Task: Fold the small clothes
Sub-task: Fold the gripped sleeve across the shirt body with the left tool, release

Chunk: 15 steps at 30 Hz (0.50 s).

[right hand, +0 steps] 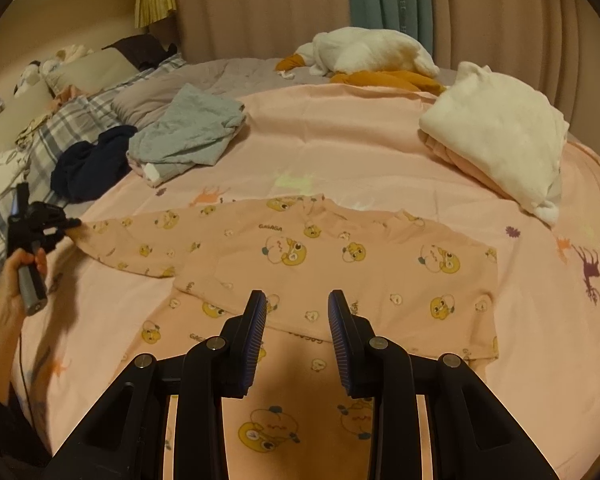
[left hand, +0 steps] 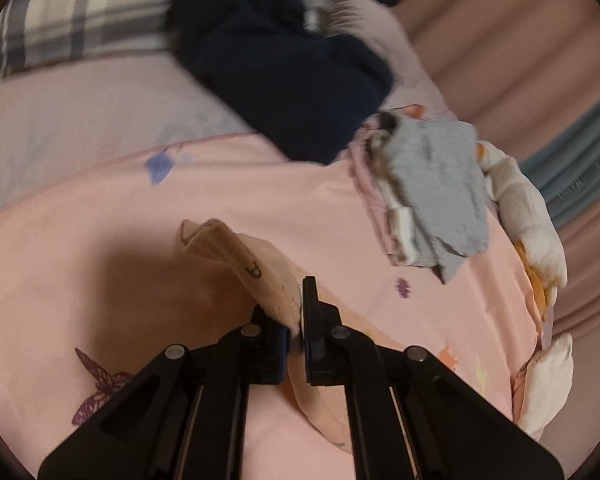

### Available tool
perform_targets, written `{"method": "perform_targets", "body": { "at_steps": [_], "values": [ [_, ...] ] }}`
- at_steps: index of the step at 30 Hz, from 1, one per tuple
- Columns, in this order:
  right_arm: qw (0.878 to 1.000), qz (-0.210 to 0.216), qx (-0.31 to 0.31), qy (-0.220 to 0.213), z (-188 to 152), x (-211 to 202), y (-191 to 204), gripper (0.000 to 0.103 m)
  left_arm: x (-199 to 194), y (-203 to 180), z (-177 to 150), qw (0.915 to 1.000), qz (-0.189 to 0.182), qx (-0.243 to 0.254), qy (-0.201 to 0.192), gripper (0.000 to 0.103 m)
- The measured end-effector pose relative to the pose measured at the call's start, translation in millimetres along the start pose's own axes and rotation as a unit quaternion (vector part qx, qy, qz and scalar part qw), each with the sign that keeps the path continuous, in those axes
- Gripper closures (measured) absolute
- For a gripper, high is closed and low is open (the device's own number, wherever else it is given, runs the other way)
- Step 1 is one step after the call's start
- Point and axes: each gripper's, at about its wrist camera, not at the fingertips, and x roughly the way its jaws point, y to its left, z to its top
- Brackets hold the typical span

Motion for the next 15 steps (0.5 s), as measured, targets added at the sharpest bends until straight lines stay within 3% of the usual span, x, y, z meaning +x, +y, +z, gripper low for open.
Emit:
{"method": "perform_targets", "body": {
  "at_steps": [9, 15],
  "values": [
    [0.999, -0.010, 0.042, 0.003, -10.0, -11.5, -29.6, 0.071, -36.2, -95.1, -24.4, 0.9915, -0.054, 0.117, -0.015, 0.100],
    [0.998, -0.019, 0.066, -0.004, -19.2, -25.3, -50.9, 0.071, -50.6, -169.9, -66.5, 0.9758, -0.094, 0.197, -0.006, 0.100]
  ]
}}
